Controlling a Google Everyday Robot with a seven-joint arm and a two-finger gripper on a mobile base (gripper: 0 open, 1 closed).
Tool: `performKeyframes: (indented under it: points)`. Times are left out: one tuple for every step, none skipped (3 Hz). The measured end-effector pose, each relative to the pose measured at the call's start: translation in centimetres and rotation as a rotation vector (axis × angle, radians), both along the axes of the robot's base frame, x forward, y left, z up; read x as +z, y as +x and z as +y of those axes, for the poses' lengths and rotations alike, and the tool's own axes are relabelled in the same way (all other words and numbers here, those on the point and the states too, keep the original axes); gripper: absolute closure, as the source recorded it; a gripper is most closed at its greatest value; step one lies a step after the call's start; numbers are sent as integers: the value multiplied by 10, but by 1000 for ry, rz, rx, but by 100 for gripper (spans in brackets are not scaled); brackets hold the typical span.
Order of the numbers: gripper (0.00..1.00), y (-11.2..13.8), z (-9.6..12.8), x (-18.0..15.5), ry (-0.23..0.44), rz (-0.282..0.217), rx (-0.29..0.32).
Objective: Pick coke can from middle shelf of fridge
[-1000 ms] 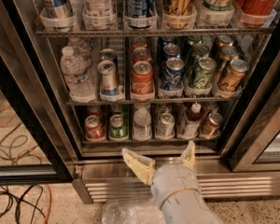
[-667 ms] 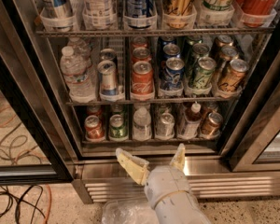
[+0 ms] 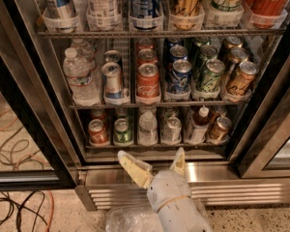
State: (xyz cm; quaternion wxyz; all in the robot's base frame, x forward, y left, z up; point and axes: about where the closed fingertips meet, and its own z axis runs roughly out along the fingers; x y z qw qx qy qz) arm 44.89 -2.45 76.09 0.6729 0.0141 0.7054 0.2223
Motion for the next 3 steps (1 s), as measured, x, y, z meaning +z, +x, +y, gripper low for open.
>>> performKeyframes:
  points:
    - [0, -3, 4, 2, -98, -9, -20]
    - [0, 9, 8, 9, -209, -51, -84]
    - [0, 32, 1, 9, -242, -115, -162]
